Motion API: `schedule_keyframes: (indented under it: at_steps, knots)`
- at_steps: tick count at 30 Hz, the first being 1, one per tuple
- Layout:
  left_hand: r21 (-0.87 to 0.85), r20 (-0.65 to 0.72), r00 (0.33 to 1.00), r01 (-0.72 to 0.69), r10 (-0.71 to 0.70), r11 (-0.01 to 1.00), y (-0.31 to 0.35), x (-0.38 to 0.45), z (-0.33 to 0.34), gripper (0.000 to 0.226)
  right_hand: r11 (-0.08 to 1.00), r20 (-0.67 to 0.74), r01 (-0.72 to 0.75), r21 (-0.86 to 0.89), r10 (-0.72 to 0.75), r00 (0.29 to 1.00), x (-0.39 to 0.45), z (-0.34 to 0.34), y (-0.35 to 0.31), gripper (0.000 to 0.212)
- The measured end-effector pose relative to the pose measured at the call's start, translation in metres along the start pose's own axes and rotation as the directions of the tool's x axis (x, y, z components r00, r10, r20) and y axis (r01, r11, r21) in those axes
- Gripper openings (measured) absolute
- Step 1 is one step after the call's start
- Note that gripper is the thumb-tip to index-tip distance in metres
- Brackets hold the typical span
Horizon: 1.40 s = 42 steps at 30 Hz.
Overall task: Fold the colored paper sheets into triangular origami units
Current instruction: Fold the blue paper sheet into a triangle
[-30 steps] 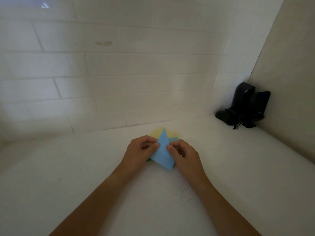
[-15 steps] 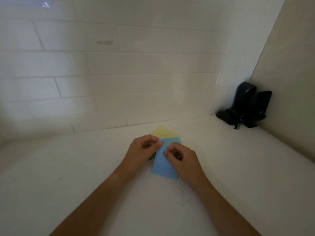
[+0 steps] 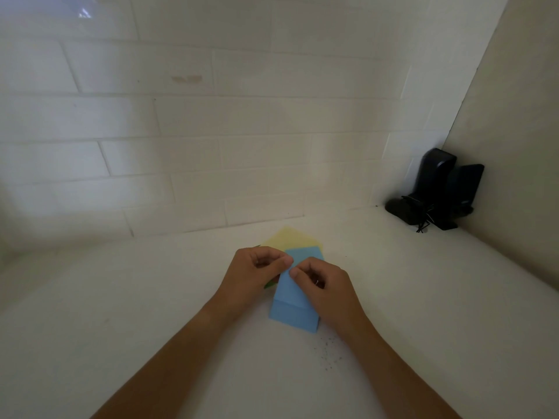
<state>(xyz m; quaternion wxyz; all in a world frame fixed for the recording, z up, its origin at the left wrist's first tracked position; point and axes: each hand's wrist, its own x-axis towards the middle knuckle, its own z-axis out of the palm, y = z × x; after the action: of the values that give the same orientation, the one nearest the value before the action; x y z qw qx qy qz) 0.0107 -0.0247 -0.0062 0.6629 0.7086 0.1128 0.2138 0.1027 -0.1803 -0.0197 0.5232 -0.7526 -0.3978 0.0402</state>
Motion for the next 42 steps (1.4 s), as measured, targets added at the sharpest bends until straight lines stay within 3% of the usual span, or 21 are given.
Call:
schedule_keyframes:
  at_steps: [19, 25, 34, 42]
  knots:
    - [0.008, 0.015, 1.000, 0.014, -0.014, 1.000, 0.0056, -0.0025, 0.0030, 0.022, 0.999, 0.008, -0.028, 0.036, 0.028, 1.000, 0.0011, 0.0000, 0.0033, 0.019]
    - [0.032, -0.017, 1.000, 0.025, -0.025, 0.999, 0.0028, 0.0002, 0.0016, 0.013, 1.000, 0.023, -0.006, 0.015, 0.006, 1.000, 0.0006, 0.0002, 0.0026, 0.019]
    - [0.044, 0.110, 0.994, -0.006, 0.001, 0.999, 0.0016, -0.0021, 0.0020, 0.013, 0.994, 0.004, -0.052, 0.095, 0.051, 0.999, 0.0022, -0.0044, 0.0015, 0.018]
    - [0.055, 0.079, 0.997, 0.002, -0.006, 0.998, -0.0006, -0.0001, 0.0023, 0.012, 0.999, 0.018, -0.029, 0.034, 0.028, 0.999, 0.0009, -0.0034, -0.0006, 0.020]
